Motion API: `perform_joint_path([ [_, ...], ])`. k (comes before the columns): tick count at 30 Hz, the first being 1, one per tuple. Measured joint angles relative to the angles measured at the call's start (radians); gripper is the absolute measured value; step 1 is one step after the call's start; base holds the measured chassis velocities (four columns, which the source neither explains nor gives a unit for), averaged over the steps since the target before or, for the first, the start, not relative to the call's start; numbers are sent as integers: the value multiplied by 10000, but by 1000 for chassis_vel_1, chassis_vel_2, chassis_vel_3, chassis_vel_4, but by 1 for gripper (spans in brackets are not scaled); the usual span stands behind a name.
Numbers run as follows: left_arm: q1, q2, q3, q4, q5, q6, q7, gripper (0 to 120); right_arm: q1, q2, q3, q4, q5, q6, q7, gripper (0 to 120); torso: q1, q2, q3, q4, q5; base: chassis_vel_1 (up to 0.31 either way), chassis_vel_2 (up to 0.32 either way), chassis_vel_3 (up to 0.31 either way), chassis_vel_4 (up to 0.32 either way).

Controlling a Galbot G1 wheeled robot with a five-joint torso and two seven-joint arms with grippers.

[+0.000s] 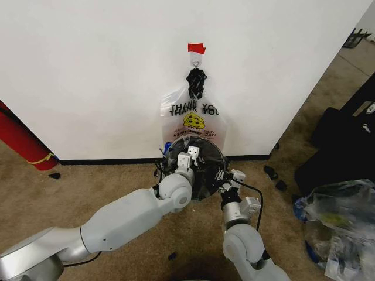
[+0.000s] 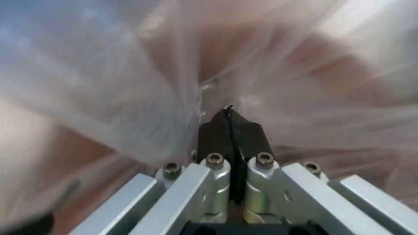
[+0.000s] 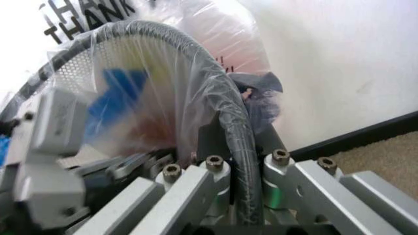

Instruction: Pick up the garbage bag from the wall and place it over the trash bin.

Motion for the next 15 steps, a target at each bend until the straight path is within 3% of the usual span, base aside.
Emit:
perform_joint_path([
  [5, 132, 495, -35, -563, -110, 58, -6, 0, 96, -72, 76, -56, 10, 35, -2, 0, 0, 0, 0, 1, 0, 0, 0, 0, 0],
  [9, 241, 990, -172, -1515, -685, 106, 132, 0, 148, -133, 69, -123, -188, 135, -174, 0, 0, 0, 0, 2, 0, 0, 0, 0, 0],
  [15, 176, 927, -137, -1981, -1486, 422, 207, 0, 83, -132, -11, -148, -732, 385, -617, 0, -1, 0, -1, 2, 1, 0, 0, 0, 0],
])
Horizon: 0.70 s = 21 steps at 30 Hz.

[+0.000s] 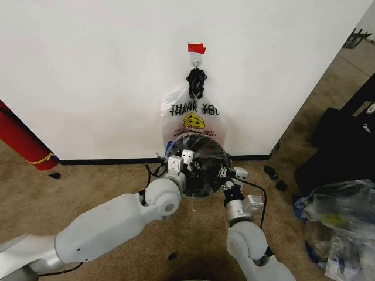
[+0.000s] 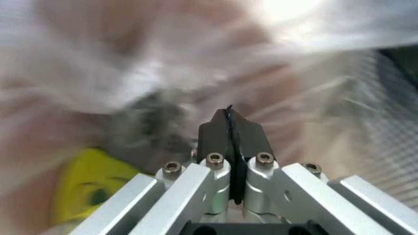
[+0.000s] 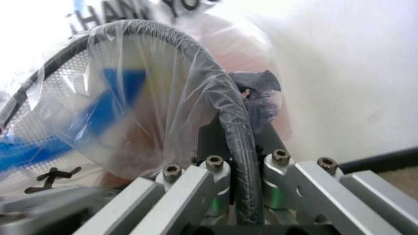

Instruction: Pick up the garbage bag from the wall and place it over the trash bin.

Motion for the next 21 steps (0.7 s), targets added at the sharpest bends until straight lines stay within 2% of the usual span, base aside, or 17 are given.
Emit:
perform_joint_path([
  [4, -88, -285, 122, 252, -52, 74, -6, 0, -146, -13, -41, 33, -331, 178, -296, 0, 0, 0, 0, -3, 1, 0, 0, 0, 0],
  [10, -329, -947, 267, 1186, -249, 228, -330, 0, -345, -183, -21, 312, -624, 351, -647, 0, 0, 0, 0, -3, 0, 0, 0, 0, 0],
  [21, -580, -1255, 338, 1989, -374, 248, -396, 0, -325, -252, -54, 380, -605, 358, -777, 0, 0, 0, 0, -1, 1, 0, 0, 0, 0],
])
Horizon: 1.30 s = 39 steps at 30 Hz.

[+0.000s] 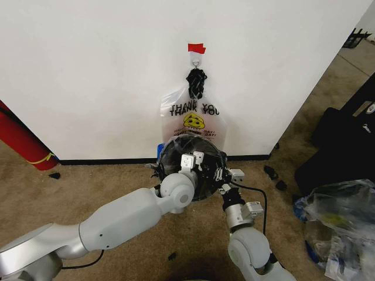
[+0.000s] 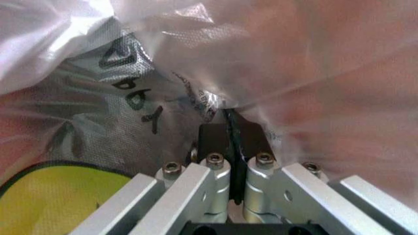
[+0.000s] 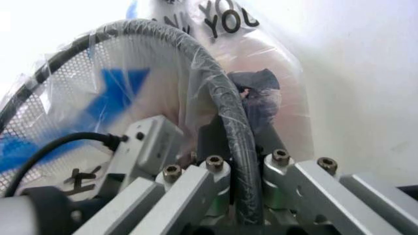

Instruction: Pick up the garbage bag from the wall and place it over the trash bin.

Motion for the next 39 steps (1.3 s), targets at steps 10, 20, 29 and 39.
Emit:
perform_joint_path([
  [10, -129, -321, -24, 639, -59, -47, -113, 0, -1, -40, -17, 33, 145, -1, -64, 0, 0, 0, 0, -1, -1, 0, 0, 0, 0],
  [20, -150, -74, 38, 324, 265, 6, -287, 0, -40, -25, -19, -21, -17, 52, -194, 0, 0, 0, 0, 0, -1, 0, 0, 0, 0],
  [29, -7, 994, -340, -2042, -1618, 800, -622, 0, -32, -157, 64, -176, -651, 332, -482, 0, -1, 0, -1, 1, -3, 0, 0, 0, 0],
  [39, 238, 1366, -715, -2258, -2794, 1686, -324, 0, -37, -202, 47, -243, -708, 364, -563, 0, 0, 0, 0, 0, 0, 0, 0, 0, 0],
])
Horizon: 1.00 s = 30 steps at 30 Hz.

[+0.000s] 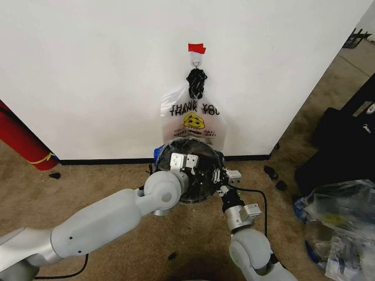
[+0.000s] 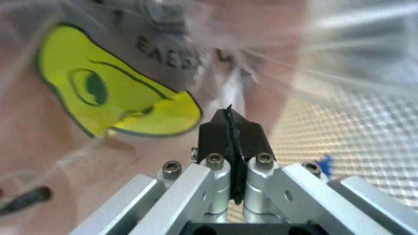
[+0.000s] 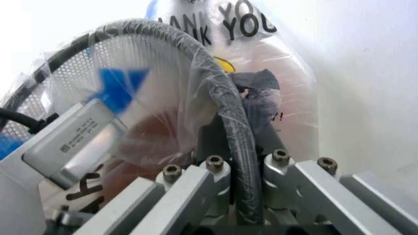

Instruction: Pick up the garbage bag from the wall and place it over the trash bin.

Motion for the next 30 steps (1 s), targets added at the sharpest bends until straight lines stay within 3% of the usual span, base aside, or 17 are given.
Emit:
perform_joint_path([
  [16, -163, -1114, 241, 1440, 661, 122, 107, 0, 0, -34, -57, 88, 220, -6, -43, 0, 0, 0, 0, -1, 0, 0, 0, 0, 0],
  [21, -291, -1545, 390, 2242, 1195, 64, 110, 0, 0, -34, -102, 192, 311, -13, -78, 0, 0, 0, 0, -1, 0, 0, 0, 0, 0],
  [26, -304, -1545, 419, 2371, 1422, -60, 122, 0, -30, -74, -81, 238, 378, -13, -102, 0, 0, 0, 0, -1, -2, 0, 0, 0, 0],
  [30, -232, -1270, 382, 1898, 1423, -232, 132, 0, 7, -88, -28, 227, 514, -16, -44, 0, 0, 0, 0, -2, -2, 0, 0, 0, 0],
])
